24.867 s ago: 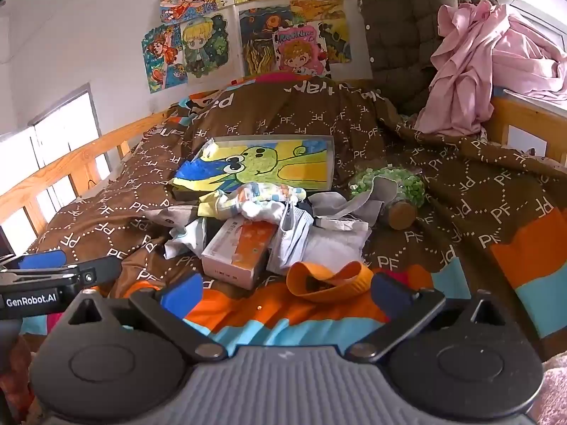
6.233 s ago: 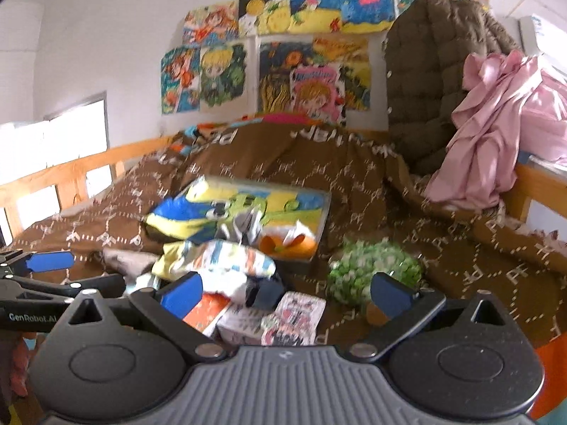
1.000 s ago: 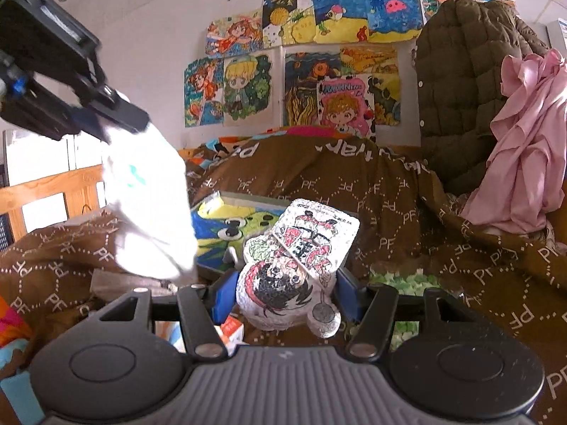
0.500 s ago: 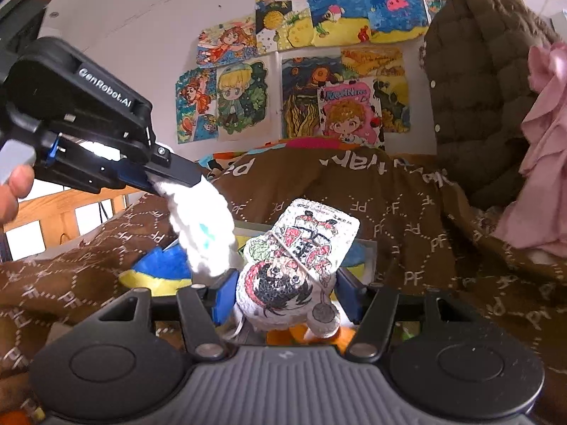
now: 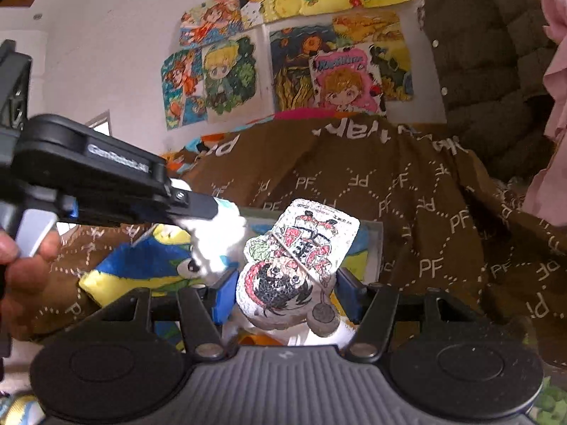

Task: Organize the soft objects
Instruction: 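Carry the white cloth to the tray with the left gripper while the right gripper carries the keychain there, then open both grippers over the tray to release the cloth and keychain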

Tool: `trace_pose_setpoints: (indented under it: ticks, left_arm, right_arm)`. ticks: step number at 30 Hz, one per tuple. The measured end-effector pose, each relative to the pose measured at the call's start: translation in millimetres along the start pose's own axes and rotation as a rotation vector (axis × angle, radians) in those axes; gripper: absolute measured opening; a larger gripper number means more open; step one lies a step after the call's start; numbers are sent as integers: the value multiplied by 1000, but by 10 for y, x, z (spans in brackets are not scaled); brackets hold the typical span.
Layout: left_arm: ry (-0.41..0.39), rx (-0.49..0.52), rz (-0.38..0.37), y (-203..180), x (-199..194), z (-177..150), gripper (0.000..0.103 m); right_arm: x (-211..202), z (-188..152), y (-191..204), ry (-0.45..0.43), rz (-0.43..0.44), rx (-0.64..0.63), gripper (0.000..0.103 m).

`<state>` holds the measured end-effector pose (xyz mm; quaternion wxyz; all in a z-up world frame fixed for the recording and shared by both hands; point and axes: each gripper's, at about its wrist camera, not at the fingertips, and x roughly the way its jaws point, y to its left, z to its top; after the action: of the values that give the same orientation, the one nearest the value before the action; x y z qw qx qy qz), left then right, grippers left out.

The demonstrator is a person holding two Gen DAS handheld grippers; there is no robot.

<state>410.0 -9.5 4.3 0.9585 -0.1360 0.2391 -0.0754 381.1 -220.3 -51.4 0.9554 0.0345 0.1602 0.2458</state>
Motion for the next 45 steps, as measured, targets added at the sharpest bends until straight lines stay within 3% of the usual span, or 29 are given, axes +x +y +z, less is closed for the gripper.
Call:
trace_pose_setpoints:
  ticks: [15, 23, 31, 37, 39, 45]
  left_arm:
    - [140, 2, 145, 199, 226, -295, 24]
    - [159, 5, 177, 187, 240, -336, 30]
    - [152, -92, 173, 310, 194, -310, 39]
    - [127, -90, 189, 320, 96, -314, 54]
    - [113, -81, 200, 300, 51, -304, 68]
    - [37, -42, 211, 203, -188, -236, 87]
  right_arm:
    - [182, -126, -8, 98, -13, -2, 64]
    - [173, -120, 8, 94, -20, -16, 66]
    - [163, -108, 1, 90, -29, -19, 70]
    - [105, -51, 13, 72, -37, -25, 79]
    - [64, -15, 16, 60, -43, -27, 82]
    - [-120, 126, 9, 16, -75, -19, 89]
